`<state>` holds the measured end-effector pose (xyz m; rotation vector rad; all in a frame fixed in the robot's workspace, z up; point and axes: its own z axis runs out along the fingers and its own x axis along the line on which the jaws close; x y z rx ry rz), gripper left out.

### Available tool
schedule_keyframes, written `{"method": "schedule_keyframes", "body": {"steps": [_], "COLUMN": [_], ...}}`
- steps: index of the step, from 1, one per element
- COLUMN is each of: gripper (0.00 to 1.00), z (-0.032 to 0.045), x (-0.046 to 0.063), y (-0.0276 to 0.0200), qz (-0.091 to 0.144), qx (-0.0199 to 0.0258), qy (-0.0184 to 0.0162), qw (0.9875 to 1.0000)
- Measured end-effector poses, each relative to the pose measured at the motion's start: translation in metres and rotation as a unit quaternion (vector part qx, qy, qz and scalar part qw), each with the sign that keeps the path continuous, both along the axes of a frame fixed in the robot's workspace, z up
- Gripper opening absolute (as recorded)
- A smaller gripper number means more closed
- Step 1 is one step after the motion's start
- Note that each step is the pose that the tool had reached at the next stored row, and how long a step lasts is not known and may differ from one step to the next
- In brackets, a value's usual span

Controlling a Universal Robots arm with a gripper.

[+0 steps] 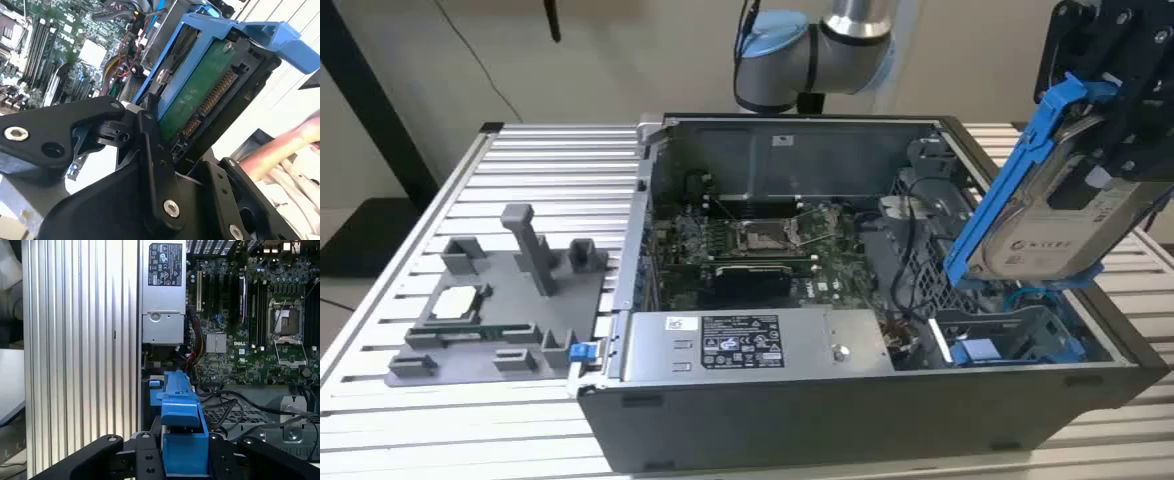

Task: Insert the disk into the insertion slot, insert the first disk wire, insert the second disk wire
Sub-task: 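Insert the disk into the insertion slot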

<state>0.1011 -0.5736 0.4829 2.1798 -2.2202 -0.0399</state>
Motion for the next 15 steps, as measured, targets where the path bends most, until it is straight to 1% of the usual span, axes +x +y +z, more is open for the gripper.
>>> {"method": "schedule_keyframes", "body": {"steps": [8,15], "gripper": [0.0,0.0], "z": [-0.0008,-0.0039], "x": [0.0003,0.0021], "y": [0.0003,0.0002], "qz": [0.0,0.0], "qx": [0.0,-0.0001], "qy": [0.0,0.0], "qw": [1.0,1.0]}}
